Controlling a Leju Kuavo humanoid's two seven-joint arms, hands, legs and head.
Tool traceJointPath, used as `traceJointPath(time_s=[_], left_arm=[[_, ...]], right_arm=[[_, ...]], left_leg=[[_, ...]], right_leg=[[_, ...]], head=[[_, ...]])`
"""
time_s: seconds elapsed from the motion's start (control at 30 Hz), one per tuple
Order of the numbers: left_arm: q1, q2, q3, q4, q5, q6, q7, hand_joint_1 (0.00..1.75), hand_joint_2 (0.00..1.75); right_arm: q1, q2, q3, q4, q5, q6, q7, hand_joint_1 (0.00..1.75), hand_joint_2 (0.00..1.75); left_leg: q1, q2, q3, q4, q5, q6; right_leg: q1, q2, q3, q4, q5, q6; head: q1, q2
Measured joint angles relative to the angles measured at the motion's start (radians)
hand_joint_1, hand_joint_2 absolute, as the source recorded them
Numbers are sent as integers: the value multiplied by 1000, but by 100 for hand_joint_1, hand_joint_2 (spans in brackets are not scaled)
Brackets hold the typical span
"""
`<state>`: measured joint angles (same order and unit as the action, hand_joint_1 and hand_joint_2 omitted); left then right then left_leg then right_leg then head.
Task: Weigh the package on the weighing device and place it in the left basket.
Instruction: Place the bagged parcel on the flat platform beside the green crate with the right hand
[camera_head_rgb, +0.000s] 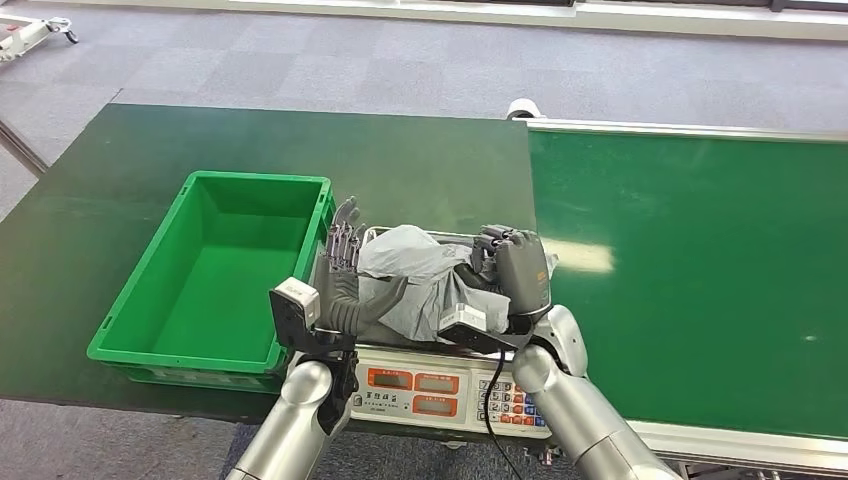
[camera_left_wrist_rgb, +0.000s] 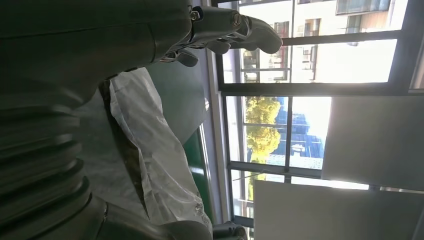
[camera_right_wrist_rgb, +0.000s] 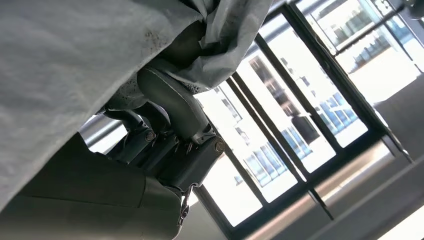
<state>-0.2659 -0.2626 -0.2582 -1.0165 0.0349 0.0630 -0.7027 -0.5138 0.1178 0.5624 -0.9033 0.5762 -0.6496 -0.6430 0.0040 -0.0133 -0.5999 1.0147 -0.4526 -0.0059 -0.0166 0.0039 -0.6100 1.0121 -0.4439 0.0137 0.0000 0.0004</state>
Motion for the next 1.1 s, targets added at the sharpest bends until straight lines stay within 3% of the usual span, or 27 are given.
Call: traceJointPath(time_s=[0.1,0.23,0.37,0.5,0.63,0.77,0.9,1.1], left_arm=[[1,0,6,2,-2,-10,0,0,175],[2,0,12,3,-8,-14,0,0,175],[2,0,14,3,-14,-14,0,0,175],[2,0,14,3,-16,-14,0,0,175],[2,0,14,2,-17,-14,0,0,175],[2,0,14,1,-17,-14,0,0,175],[1,0,15,1,-17,-15,0,0,175],[4,0,30,-8,-15,-15,0,0,175]], right_arm=[[-10,-3,5,50,-52,71,18,0,175],[-4,-11,1,70,-196,197,-19,0,175],[16,-29,-16,33,-349,416,4,0,175],[34,-66,-21,-42,-386,525,32,0,175],[60,-98,-31,-127,-384,517,25,0,175],[114,-115,-79,-256,-395,418,-41,0,175],[177,-121,-135,-355,-372,324,-47,0,175],[274,-130,-223,-439,-523,367,-53,0,175]], left_leg=[[0,0,0,0,0,0],[0,1,0,0,0,0],[0,1,0,0,0,0],[0,1,0,0,0,0],[0,1,0,0,0,0],[0,1,0,0,0,0],[0,1,0,0,0,0],[0,1,-1,0,0,0]], right_leg=[[0,0,0,0,0,-1],[0,1,0,0,1,-1],[0,1,0,0,1,-1],[0,1,0,0,1,-1],[0,1,0,0,1,-1],[0,1,-1,0,0,-1],[0,1,-1,0,0,-1],[0,0,-1,0,0,-1]], head=[[0,0],[0,0],[0,0],[0,0],[0,0],[0,0],[0,0],[0,0]])
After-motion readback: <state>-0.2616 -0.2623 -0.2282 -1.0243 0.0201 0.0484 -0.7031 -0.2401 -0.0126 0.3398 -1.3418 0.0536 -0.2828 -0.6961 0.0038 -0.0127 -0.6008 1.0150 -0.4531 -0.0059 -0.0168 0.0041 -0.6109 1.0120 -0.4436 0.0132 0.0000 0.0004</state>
